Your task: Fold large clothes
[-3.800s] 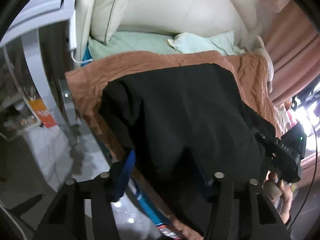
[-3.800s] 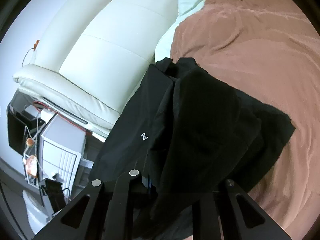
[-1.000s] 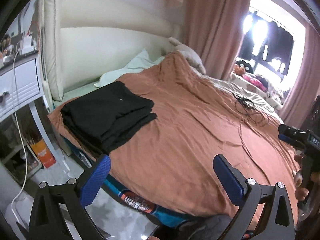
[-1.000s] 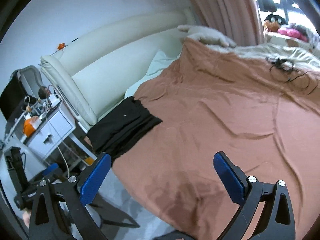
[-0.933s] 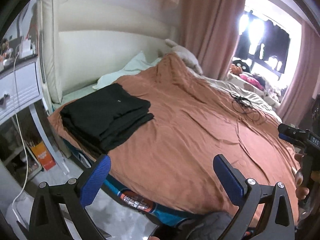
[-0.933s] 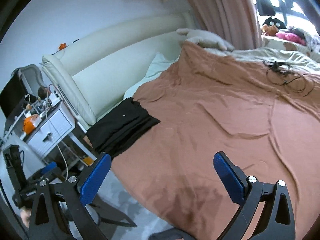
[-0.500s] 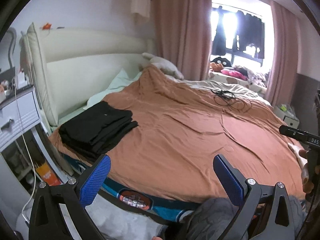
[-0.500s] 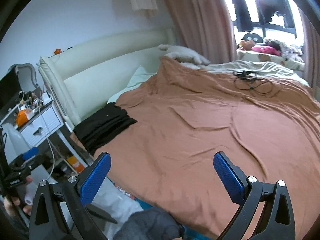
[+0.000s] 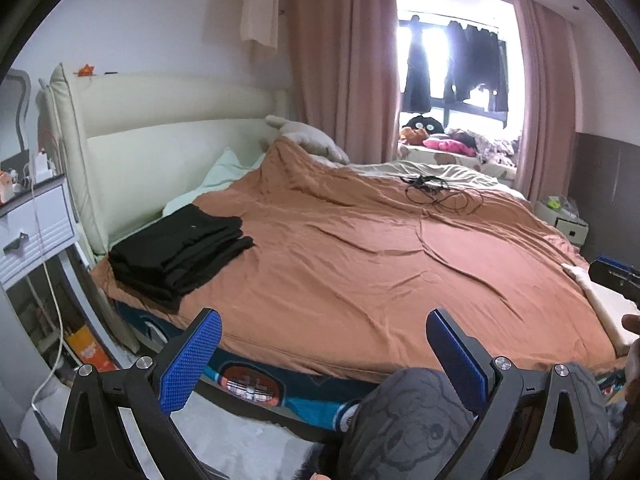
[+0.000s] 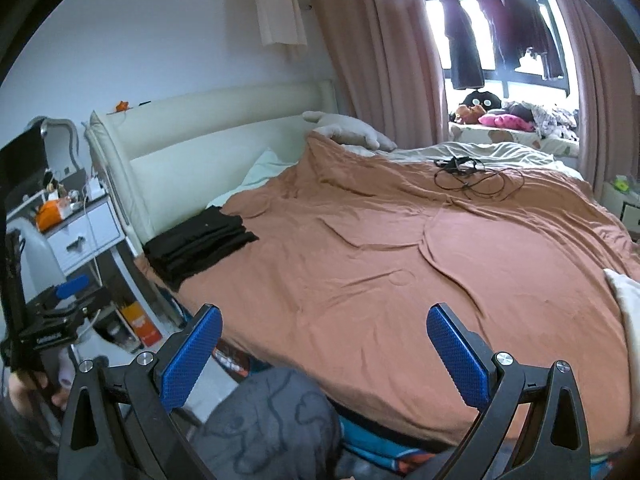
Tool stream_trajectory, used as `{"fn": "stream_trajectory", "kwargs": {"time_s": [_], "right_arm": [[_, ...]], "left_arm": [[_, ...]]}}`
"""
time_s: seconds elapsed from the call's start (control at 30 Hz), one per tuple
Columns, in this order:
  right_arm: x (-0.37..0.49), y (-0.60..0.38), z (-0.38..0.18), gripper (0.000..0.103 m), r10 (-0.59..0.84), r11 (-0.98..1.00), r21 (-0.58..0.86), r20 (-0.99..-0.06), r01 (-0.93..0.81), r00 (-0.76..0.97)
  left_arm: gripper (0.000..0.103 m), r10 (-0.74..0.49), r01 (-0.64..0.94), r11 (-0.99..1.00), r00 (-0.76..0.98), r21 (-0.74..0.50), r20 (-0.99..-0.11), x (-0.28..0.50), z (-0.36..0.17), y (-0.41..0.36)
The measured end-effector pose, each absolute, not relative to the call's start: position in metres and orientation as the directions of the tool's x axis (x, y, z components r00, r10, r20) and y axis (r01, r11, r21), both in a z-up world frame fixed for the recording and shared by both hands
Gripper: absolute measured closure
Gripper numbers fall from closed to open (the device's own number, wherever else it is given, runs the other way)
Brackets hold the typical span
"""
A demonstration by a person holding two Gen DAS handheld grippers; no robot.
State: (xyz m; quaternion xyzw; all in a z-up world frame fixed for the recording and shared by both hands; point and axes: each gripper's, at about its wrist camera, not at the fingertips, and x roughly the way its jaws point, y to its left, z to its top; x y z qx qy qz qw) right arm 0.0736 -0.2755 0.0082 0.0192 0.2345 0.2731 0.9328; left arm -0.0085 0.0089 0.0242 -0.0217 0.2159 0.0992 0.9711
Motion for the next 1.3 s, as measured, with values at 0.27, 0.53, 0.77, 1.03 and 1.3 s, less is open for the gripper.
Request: {"fn": "stream_trajectory", "kwargs": {"time_s": [0.27,0.53,0.77,1.03,1.3], "right_arm": [[0.063,-0.293,-0.002,0.000,0.520,0.852,0.191,-0.416,-0.488,0.746],[0.068,-0.293,-0.011,0.000,0.510,0.858,0.196,-0.421,-0.474,0.750],[0.074,-0.288,-0.015,0.000,0.514,0.856,0.202,-0.431,-0.476,0.741],[0.080,-0.287,-0.029,0.000,0.509,0.859,0.215,-0.460,-0.465,0.728],[0.081,-0.285,-0.030,0.000,0.520,0.852,0.224,-0.461,-0.473,0.719]], "left_arm": [[0.001,0.201,-0.179,0.980,0.884,0.091,-0.423,-0.009,0.013,-0.015],[0.001,0.179,-0.154,0.984,0.883,0.093,-0.433,-0.002,0.007,-0.024],[0.001,0.172,-0.155,0.985,0.889,0.073,-0.425,0.002,0.007,-0.026],[0.000,0.163,-0.148,0.987,0.898,0.066,-0.409,0.000,0.006,-0.027],[0.001,0.165,-0.157,0.986,0.897,0.053,-0.410,0.000,0.006,-0.024]]}}
